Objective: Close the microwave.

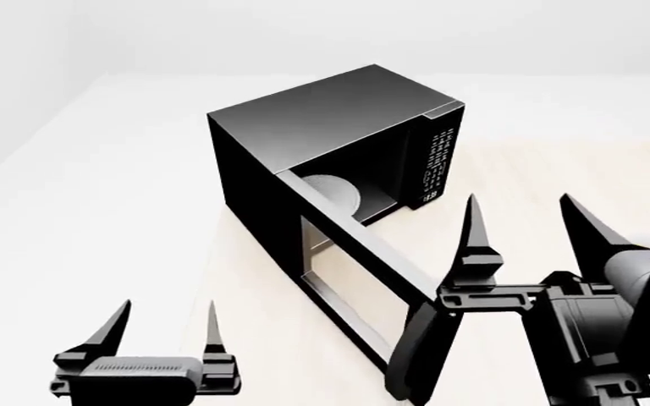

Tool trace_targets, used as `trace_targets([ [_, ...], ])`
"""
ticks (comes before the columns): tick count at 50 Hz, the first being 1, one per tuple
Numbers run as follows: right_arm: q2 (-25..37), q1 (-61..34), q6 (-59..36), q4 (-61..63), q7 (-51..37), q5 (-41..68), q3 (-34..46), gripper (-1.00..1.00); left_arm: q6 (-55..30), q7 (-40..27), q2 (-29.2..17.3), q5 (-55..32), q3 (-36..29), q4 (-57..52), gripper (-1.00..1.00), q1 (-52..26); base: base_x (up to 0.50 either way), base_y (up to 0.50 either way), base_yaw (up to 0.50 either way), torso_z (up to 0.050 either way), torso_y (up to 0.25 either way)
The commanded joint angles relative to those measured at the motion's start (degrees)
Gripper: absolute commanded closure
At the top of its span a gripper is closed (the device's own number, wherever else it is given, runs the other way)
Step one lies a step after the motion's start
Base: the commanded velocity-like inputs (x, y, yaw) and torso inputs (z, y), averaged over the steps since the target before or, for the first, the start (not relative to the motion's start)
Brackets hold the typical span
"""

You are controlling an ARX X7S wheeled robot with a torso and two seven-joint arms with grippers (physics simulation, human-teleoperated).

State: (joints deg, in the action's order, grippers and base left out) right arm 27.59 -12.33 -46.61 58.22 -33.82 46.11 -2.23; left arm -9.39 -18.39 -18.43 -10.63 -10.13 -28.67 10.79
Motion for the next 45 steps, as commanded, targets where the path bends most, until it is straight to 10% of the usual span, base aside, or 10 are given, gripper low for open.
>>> trace_targets([
  [1,1.0,0.2,0.9,0.1,-1.2,-0.9,1.1,-1.0,0.0,-0.5,-0.5,-0.3,0.4,-0.9,-1.0,0.5,0.02,0.0,0.0,0.0,0.0],
  [45,-8.2,-14.8,-6.3,-1.6,-7.9,4.0,21.5,-1.0,1.1,-3.7,-3.0,-3.2,7.6,-2.0,-1.0,4.5,0.0,0.0,0.0,0.0,0.0],
])
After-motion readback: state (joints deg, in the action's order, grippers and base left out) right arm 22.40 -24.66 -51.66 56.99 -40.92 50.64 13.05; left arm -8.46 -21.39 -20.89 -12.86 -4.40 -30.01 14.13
